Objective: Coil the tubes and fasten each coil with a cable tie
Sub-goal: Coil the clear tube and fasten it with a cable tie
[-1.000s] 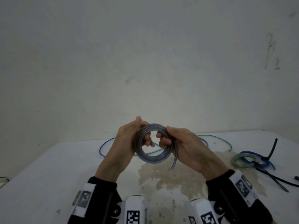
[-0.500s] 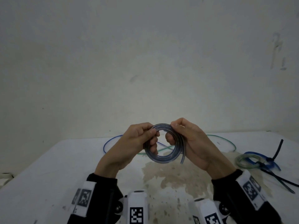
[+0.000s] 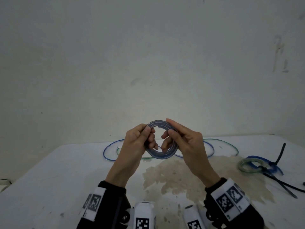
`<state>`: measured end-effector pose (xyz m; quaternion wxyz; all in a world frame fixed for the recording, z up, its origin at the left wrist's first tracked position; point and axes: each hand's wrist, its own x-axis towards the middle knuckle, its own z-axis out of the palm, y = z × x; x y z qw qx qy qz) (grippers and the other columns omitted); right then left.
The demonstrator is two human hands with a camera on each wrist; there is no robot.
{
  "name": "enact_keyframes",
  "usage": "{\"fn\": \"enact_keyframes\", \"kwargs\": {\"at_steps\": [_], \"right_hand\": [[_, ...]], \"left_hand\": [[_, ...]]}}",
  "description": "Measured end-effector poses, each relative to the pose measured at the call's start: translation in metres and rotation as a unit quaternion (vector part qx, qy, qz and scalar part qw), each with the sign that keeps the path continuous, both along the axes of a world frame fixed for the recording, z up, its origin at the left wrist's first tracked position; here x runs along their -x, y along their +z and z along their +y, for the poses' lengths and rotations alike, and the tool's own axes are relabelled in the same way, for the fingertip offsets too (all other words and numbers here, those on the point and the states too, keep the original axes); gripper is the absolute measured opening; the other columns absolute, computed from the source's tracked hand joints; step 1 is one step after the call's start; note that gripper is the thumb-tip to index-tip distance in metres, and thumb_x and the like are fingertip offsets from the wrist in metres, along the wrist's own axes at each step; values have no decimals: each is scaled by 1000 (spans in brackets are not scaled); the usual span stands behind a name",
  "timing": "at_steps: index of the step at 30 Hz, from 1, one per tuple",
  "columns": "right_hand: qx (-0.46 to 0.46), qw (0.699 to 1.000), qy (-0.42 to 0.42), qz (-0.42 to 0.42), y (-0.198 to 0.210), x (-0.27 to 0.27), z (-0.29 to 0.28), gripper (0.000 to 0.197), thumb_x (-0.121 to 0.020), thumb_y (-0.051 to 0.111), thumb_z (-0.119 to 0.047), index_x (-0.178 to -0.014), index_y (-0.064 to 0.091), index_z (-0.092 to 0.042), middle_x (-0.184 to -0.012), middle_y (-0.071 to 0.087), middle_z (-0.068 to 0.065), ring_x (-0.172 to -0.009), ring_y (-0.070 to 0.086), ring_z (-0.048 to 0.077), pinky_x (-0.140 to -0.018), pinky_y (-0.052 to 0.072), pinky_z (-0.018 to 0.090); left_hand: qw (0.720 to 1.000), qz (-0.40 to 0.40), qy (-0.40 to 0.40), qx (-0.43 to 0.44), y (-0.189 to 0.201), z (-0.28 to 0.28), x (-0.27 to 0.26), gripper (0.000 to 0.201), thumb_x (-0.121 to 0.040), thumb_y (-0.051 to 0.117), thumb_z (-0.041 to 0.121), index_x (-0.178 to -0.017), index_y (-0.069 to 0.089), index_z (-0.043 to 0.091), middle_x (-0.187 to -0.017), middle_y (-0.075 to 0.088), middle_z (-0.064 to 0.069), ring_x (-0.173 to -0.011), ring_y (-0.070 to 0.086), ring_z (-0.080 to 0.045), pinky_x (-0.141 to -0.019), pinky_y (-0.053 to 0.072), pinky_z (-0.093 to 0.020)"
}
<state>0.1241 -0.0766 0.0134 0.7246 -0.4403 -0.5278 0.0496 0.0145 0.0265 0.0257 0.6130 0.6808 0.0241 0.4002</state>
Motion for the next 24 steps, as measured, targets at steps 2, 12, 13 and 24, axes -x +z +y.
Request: {"fn": "enact_keyframes", "kwargs": {"at_steps": [2, 12, 13, 24], "right_hand": [[26, 999, 13, -16, 3, -8, -5, 31, -91, 47, 5, -114, 60, -11, -69, 65, 3, -48, 58, 17, -55, 50, 24], [155, 980, 78, -95, 7, -8, -10, 35, -93, 43, 3, -113, 55, -23, -72, 60, 11, -51, 60, 13, -55, 54, 27], [152, 982, 74, -88, 6, -7, -8, 34, -93, 42, 2, -115, 53, -23, -73, 60, 11, -52, 60, 13, -57, 54, 27], [143, 988, 51, -21, 7, -5, -6, 35, -97, 38, -21, -86, 62, 1, -68, 68, 16, -61, 68, 28, -65, 56, 29]], "left_hand": [[998, 41, -18, -38, 0, 4, 5, 21, -98, 36, 4, -90, 55, 0, -64, 59, -3, -59, 58, -16, -62, 50, -27], [951, 154, 56, -262, 0, 5, 6, 20, -95, 49, 17, -78, 54, 8, -52, 51, 1, -49, 49, -12, -54, 40, -29], [955, 143, 60, -253, 1, 5, 6, 20, -95, 49, 16, -78, 55, 5, -51, 50, 1, -48, 47, -12, -53, 39, -28], [981, 91, 75, -153, 0, 0, 0, 25, -95, 48, 11, -70, 52, 9, -43, 44, 9, -46, 43, -12, -51, 39, -24]]}}
